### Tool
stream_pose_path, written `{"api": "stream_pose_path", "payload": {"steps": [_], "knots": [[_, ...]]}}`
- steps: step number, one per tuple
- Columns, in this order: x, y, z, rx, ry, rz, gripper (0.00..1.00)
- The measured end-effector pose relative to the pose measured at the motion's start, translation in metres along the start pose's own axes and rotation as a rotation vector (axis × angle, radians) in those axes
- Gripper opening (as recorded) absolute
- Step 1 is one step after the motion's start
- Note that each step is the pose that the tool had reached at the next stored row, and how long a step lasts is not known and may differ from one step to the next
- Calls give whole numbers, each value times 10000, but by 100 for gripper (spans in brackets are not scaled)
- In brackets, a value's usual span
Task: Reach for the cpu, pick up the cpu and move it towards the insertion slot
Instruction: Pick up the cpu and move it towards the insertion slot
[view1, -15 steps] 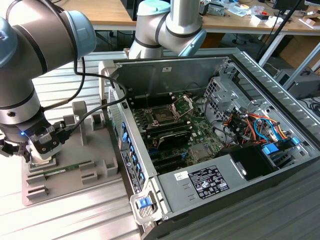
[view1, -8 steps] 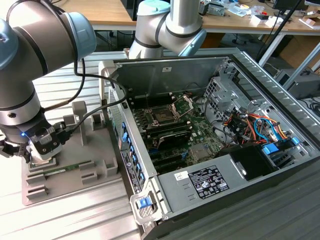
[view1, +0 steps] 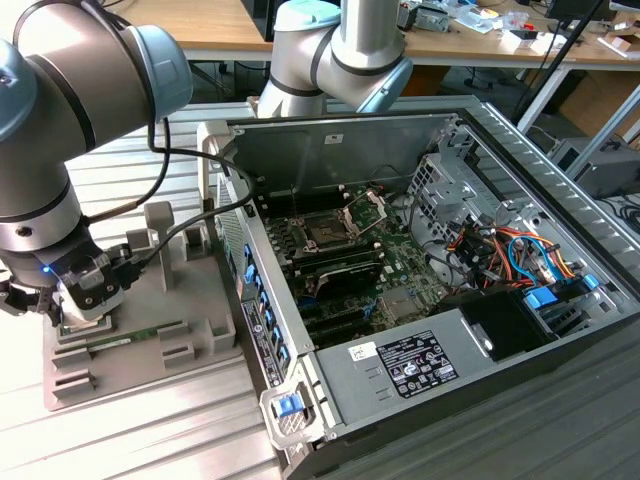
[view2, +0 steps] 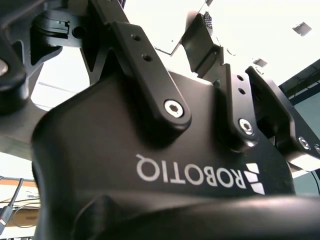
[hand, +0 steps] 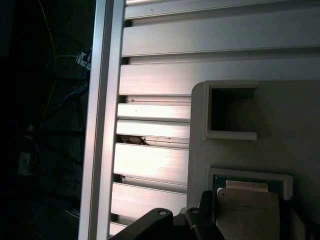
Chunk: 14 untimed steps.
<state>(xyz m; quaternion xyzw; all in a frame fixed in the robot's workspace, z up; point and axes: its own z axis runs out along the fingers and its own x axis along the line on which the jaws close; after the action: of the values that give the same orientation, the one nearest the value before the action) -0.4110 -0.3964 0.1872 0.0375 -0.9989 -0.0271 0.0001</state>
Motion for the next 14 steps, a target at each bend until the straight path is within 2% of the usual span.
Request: {"api": "stream_pose_path", "payload": {"steps": [14], "knots": [[3,-2,31,25,4,1,62]]}}
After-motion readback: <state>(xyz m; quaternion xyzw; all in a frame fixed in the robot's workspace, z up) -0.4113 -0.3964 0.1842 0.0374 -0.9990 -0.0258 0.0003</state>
